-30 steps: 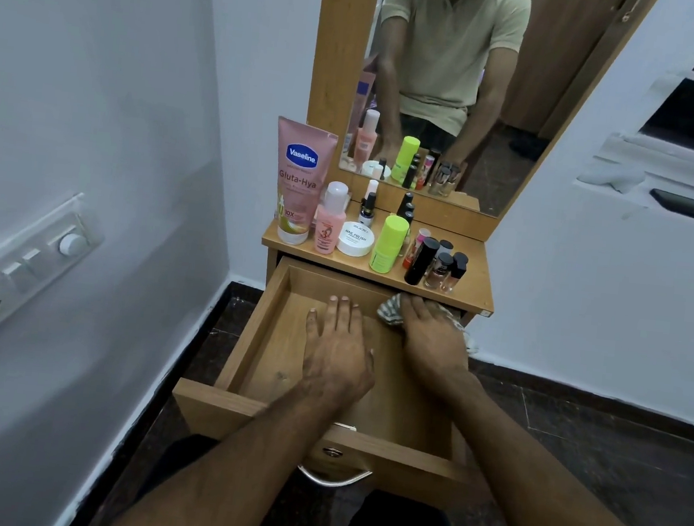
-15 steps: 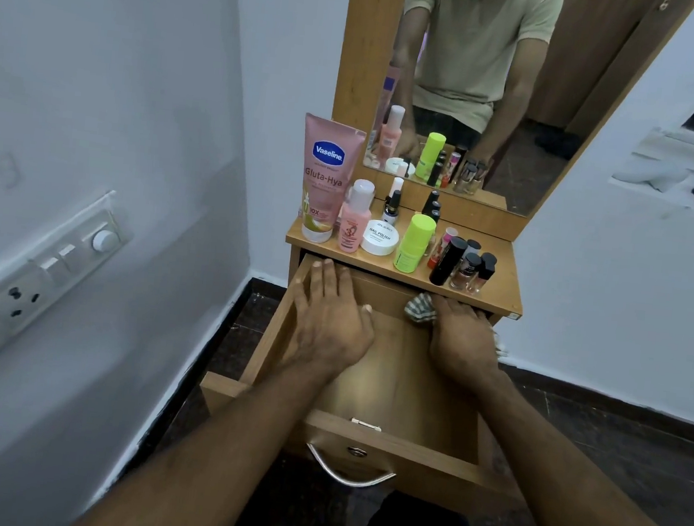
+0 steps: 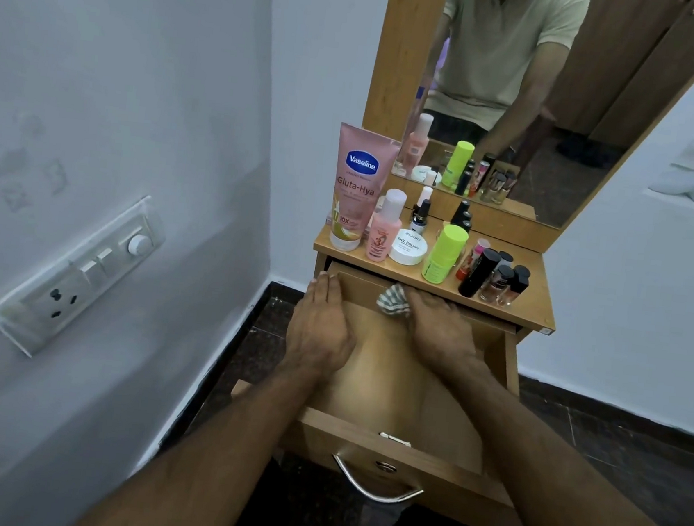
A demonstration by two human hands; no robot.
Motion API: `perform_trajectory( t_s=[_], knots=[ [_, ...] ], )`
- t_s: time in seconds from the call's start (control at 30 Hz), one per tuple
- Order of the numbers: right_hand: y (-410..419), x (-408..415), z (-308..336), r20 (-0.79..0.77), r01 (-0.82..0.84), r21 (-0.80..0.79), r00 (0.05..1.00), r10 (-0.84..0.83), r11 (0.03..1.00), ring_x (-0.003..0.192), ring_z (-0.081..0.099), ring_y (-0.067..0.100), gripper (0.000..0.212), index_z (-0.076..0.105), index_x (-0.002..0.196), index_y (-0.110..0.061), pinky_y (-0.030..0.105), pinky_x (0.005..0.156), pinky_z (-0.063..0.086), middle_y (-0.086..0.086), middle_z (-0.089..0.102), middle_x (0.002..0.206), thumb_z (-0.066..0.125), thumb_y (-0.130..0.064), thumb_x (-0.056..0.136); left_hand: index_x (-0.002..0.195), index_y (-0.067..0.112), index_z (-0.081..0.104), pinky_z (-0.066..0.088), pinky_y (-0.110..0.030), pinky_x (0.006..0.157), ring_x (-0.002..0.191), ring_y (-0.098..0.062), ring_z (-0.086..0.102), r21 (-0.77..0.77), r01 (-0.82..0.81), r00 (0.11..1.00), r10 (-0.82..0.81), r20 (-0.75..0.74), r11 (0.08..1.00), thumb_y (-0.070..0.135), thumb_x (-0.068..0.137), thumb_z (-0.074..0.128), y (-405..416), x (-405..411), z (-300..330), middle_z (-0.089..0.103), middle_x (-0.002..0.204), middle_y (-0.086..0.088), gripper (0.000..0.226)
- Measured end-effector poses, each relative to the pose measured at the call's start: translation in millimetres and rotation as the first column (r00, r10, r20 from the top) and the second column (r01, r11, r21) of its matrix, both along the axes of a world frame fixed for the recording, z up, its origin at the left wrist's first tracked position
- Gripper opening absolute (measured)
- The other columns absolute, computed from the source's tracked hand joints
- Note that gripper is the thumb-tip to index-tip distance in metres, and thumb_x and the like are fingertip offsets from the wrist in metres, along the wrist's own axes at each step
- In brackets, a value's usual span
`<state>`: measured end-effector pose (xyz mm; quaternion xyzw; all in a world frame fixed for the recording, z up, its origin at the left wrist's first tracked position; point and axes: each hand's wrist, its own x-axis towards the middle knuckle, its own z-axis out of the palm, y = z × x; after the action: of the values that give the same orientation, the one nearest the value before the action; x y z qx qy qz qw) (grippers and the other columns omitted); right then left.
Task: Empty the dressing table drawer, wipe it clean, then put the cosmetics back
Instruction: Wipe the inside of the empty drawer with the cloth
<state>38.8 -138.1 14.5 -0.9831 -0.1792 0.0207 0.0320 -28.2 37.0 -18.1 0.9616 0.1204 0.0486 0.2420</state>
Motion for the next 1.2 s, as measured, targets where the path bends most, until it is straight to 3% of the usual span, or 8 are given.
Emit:
perform_trajectory(
  t_s=[0.17, 0.37, 0.5, 0.6, 0.7, 0.8, 0.93, 1.2],
  knots=[
    [-1, -8, -11, 0.108, 0.134, 0.075, 0.984, -0.142, 0.988, 0.130, 0.050, 0.026, 0.043, 0.048, 0.142, -0.019, 0.045, 0.113, 0.035, 0.007, 0.057, 0.142, 0.049, -0.025, 0.100, 0.161, 0.011, 0.017, 0.021, -0.036, 0.122, 0.154, -0.023, 0.019, -0.149, -0.025, 0.999, 0.028, 0.021, 0.989, 0.016, 0.100, 0.042, 6, -1, 7, 0.018, 0.168, -0.007, 0.066],
    [52, -6, -5, 0.073, 0.057, 0.081, 0.995, -0.063, 0.995, 0.127, 0.053, 0.027, 0.047, 0.050, 0.140, -0.019, 0.040, 0.113, 0.033, 0.007, 0.060, 0.138, 0.049, -0.015, 0.094, 0.162, 0.012, 0.009, 0.023, -0.041, 0.122, 0.154, -0.025, 0.018, -0.158, 0.012, 0.999, -0.017, -0.031, 0.987, 0.016, 0.096, 0.055, 8, -1, 11, 0.010, 0.169, -0.007, 0.080],
    [62, -4, -3, 0.067, 0.021, 0.056, 0.997, -0.025, 0.998, 0.130, 0.051, 0.027, 0.049, 0.046, 0.145, -0.019, 0.041, 0.114, 0.033, 0.007, 0.058, 0.141, 0.044, -0.014, 0.096, 0.162, 0.017, 0.006, 0.019, -0.040, 0.123, 0.155, -0.024, 0.014, -0.148, 0.098, 0.990, -0.111, -0.084, 0.984, 0.014, 0.099, 0.050, 24, -2, 14, 0.006, 0.170, -0.003, 0.077],
    [60, -3, -5, 0.064, 0.039, 0.062, 0.997, -0.043, 0.997, 0.131, 0.050, 0.026, 0.050, 0.045, 0.145, -0.020, 0.041, 0.115, 0.032, 0.005, 0.057, 0.143, 0.044, -0.014, 0.096, 0.160, 0.024, 0.020, 0.036, -0.042, 0.116, 0.142, -0.027, 0.041, -0.189, 0.141, 0.982, -0.161, -0.095, 0.972, 0.018, 0.103, 0.045, 41, -6, 16, 0.030, 0.164, -0.005, 0.064],
    [74, -4, -3, 0.053, 0.036, 0.075, 0.998, -0.040, 0.997, 0.128, 0.053, 0.027, 0.048, 0.048, 0.143, -0.019, 0.042, 0.112, 0.034, 0.006, 0.059, 0.139, 0.047, -0.015, 0.094, 0.154, 0.029, 0.034, 0.053, -0.038, 0.093, 0.100, -0.022, 0.062, -0.221, 0.096, 0.989, -0.118, -0.085, 0.971, 0.027, 0.103, 0.047, 50, -9, 15, 0.067, 0.124, -0.007, 0.052],
    [98, -5, 1, 0.036, -0.039, 0.142, 0.999, 0.034, 0.989, 0.120, 0.058, 0.029, 0.038, 0.055, 0.134, -0.018, 0.042, 0.106, 0.040, 0.007, 0.064, 0.132, 0.049, -0.021, 0.096, 0.147, 0.027, 0.045, 0.051, -0.036, 0.088, 0.092, -0.021, 0.059, -0.296, 0.042, 0.995, -0.066, -0.070, 0.954, 0.031, 0.102, 0.051, 49, -9, 14, 0.067, 0.115, -0.002, 0.045],
    [105, -4, 2, 0.031, -0.064, 0.288, 0.998, 0.057, 0.956, 0.118, 0.060, 0.030, 0.038, 0.057, 0.133, -0.019, 0.039, 0.103, 0.043, 0.007, 0.065, 0.130, 0.051, -0.018, 0.096, 0.144, 0.028, 0.049, 0.046, -0.031, 0.088, 0.107, -0.021, 0.062, -0.452, -0.029, 0.998, 0.002, -0.060, 0.892, 0.024, 0.100, 0.056, 50, -13, 10, 0.066, 0.124, 0.001, 0.045],
    [103, -12, 0, -0.007, -0.104, 0.519, 0.992, 0.126, 0.848, 0.119, 0.061, 0.021, 0.042, 0.053, 0.145, -0.031, 0.036, 0.100, 0.049, -0.003, 0.064, 0.136, 0.048, -0.025, 0.103, 0.140, 0.028, 0.056, 0.048, -0.034, 0.092, 0.098, -0.010, 0.054, -0.564, -0.055, 0.998, 0.026, -0.059, 0.824, 0.026, 0.101, 0.058, 52, -17, 7, 0.064, 0.117, 0.008, 0.039]
  ],
)
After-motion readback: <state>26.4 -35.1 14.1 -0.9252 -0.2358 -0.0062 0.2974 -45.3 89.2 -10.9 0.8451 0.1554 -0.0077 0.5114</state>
